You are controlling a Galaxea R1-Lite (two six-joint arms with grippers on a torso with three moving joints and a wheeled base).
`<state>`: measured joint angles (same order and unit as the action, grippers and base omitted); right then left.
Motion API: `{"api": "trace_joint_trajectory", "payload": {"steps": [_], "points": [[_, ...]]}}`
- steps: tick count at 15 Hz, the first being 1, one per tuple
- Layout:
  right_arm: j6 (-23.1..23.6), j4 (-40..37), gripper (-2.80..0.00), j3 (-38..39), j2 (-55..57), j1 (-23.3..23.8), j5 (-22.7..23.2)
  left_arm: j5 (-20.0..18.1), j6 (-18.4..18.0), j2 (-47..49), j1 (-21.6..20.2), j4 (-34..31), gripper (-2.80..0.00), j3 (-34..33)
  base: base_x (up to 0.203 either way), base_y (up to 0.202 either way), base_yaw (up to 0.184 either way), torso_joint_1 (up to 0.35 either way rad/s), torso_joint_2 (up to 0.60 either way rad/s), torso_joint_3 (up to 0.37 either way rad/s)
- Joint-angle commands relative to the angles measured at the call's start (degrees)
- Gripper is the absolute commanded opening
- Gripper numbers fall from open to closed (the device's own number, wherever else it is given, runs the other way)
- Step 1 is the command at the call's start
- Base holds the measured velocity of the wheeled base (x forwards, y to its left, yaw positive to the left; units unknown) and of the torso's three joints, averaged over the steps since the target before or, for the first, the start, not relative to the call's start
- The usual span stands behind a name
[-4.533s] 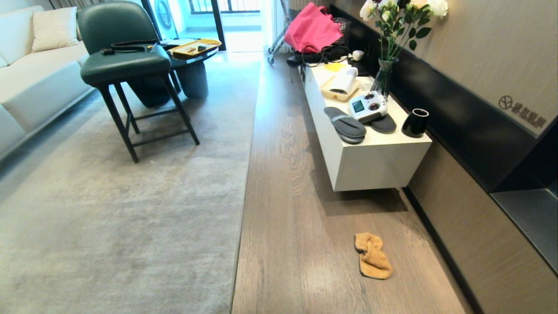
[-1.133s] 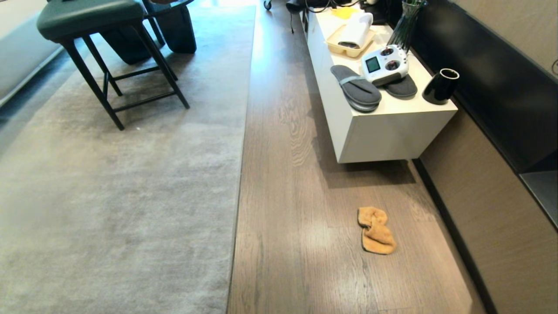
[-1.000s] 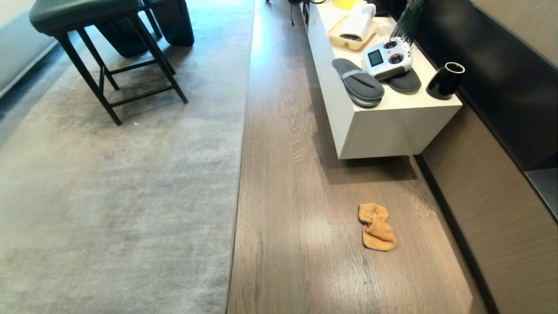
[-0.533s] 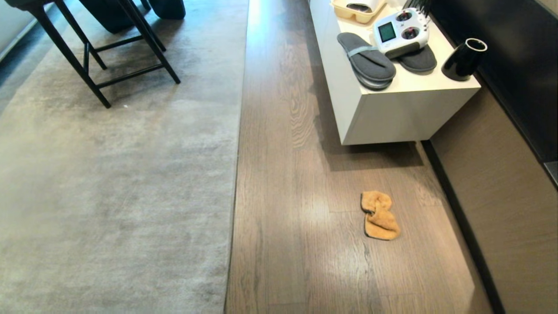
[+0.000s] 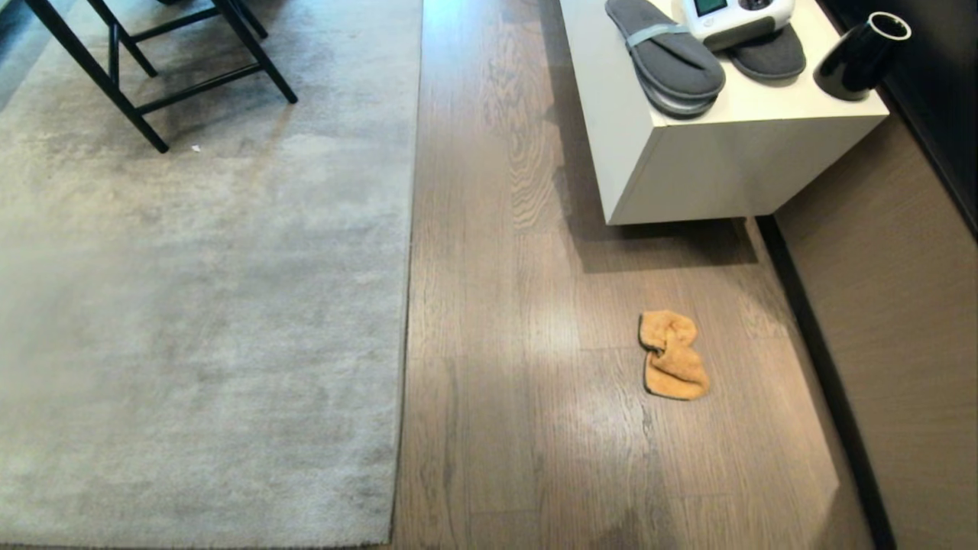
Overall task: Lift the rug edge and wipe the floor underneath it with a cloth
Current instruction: Pick up the rag
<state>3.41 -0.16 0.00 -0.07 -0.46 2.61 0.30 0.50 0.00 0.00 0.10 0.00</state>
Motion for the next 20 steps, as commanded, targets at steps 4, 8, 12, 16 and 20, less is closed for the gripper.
{"api": "trace_joint_trajectory", "payload": {"steps": [4,8,12,16,20], "points": [[0.0,0.0,-2.8,0.0,0.1,-0.1,0.0,0.1,0.0,0.0,0.0,0.0,-2.8,0.1,0.0,0.0,0.0,0.002,0.0,-0.195],[0.0,0.0,-2.8,0.0,0.1,-0.1,0.0,0.1,0.0,0.0,0.0,0.0,-2.8,0.0,0.0,0.0,0.0,0.001,0.0,-0.195],[0.0,0.0,-2.8,0.0,0.1,0.0,0.0,0.1,0.0,0.0,0.0,0.0,-2.8,0.0,0.0,0.0,0.0,0.001,0.0,-0.196],[0.0,0.0,-2.8,0.0,0.1,-0.1,0.0,0.1,0.0,0.0,0.0,0.0,-2.8,0.0,0.0,0.0,0.0,0.001,0.0,-0.196],[0.0,0.0,-2.8,0.0,0.1,-0.1,0.0,0.1,0.0,0.0,0.0,0.0,-2.8,0.0,0.0,0.0,0.0,0.003,0.0,-0.196]]}}
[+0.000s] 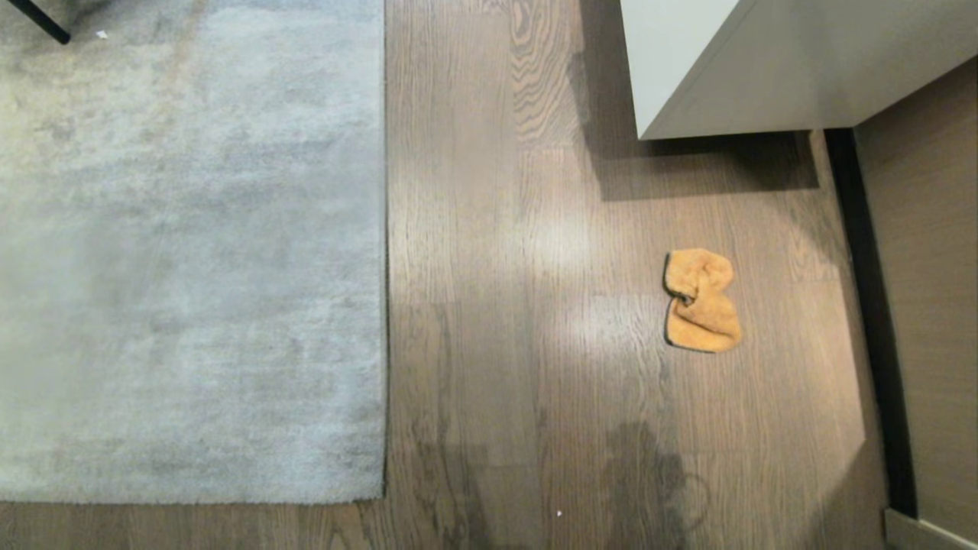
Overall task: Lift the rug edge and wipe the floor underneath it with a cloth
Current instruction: Pick up the rag
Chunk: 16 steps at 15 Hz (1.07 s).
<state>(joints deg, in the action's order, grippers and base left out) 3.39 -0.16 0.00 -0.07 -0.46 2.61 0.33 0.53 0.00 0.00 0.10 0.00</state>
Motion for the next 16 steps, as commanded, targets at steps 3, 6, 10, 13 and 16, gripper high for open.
{"api": "trace_joint_trajectory", "payload": {"steps": [3,6,10,13,16], "points": [[0.0,0.0,-2.8,0.0,0.1,0.0,0.0,0.0,0.1,0.0,0.0,0.0,-2.8,0.0,0.0,0.0,0.0,0.002,0.0,-0.195],[0.0,0.0,-2.8,0.0,0.1,-0.1,0.0,0.0,0.1,0.0,0.0,0.0,-2.8,0.0,0.0,0.0,0.0,0.004,0.0,-0.197],[0.0,0.0,-2.8,0.0,0.1,-0.1,0.0,0.0,0.1,0.0,0.0,0.0,-2.8,0.0,0.0,0.0,0.0,0.002,0.0,-0.203],[0.0,0.0,-2.8,0.0,0.1,0.0,0.0,0.0,0.1,0.0,0.0,0.0,-2.8,0.0,0.0,0.0,0.0,0.003,0.0,-0.197],[0.0,0.0,-2.8,0.0,0.1,0.0,0.0,0.0,0.1,0.0,0.0,0.0,-2.8,0.0,0.0,0.0,0.0,0.002,0.0,-0.199]]}}
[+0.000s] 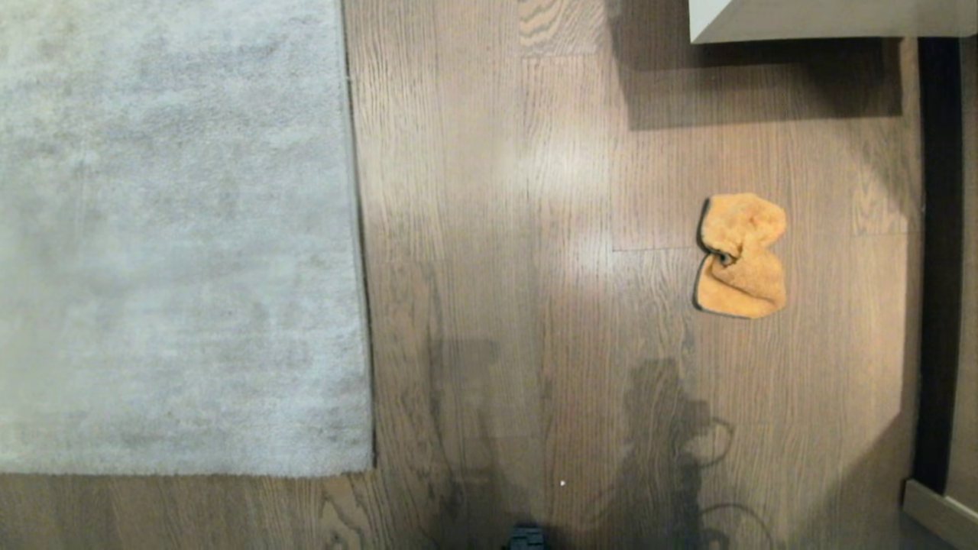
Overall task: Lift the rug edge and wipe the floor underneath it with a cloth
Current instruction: Pick up the rag
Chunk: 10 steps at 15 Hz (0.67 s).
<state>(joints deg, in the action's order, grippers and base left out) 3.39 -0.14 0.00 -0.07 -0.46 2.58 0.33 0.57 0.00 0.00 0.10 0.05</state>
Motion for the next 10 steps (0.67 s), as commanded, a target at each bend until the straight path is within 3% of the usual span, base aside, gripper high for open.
{"api": "trace_joint_trajectory", "payload": {"steps": [1,10], "points": [[0.0,0.0,-2.8,0.0,0.1,-0.1,0.1,0.0,0.0,0.0,0.0,0.0,-2.8,0.0,0.0,0.0,0.0,0.006,0.0,-0.191],[0.0,0.0,-2.8,0.0,0.1,0.0,0.1,0.0,0.5,0.0,0.1,0.1,-2.8,0.0,0.0,0.0,0.0,0.003,0.0,-0.196]]}}
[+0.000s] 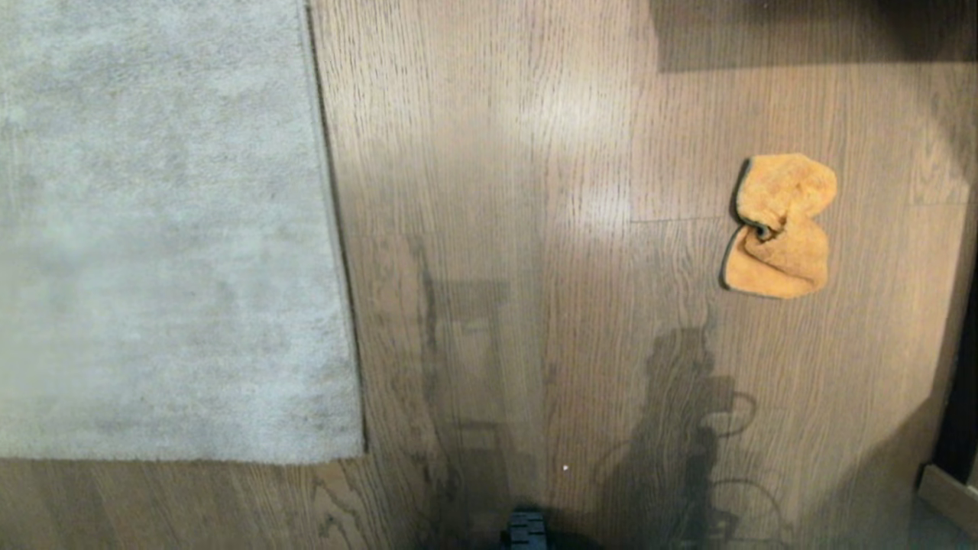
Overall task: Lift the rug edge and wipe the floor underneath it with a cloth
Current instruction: Pick up the rag
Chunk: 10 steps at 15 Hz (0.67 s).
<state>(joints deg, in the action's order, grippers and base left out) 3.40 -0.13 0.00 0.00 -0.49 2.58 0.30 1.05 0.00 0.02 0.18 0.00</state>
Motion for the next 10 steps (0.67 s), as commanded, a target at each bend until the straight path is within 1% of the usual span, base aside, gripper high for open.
{"api": "trace_joint_trajectory", "payload": {"steps": [1,4,10], "points": [[0.0,0.0,-2.8,0.0,0.0,0.0,0.1,0.0,0.0,0.0,0.0,0.0,-2.8,0.0,0.0,0.0,0.0,0.005,0.0,-0.176],[0.0,0.0,-2.8,0.0,0.0,0.0,0.1,0.0,0.0,0.0,0.0,0.0,-2.8,0.0,0.0,0.0,0.0,0.003,0.0,-0.069],[0.0,0.0,-2.8,0.0,0.0,0.0,0.1,0.0,0.0,0.0,0.0,0.0,-2.8,0.0,0.0,0.0,0.0,0.0,0.0,0.0]]}}
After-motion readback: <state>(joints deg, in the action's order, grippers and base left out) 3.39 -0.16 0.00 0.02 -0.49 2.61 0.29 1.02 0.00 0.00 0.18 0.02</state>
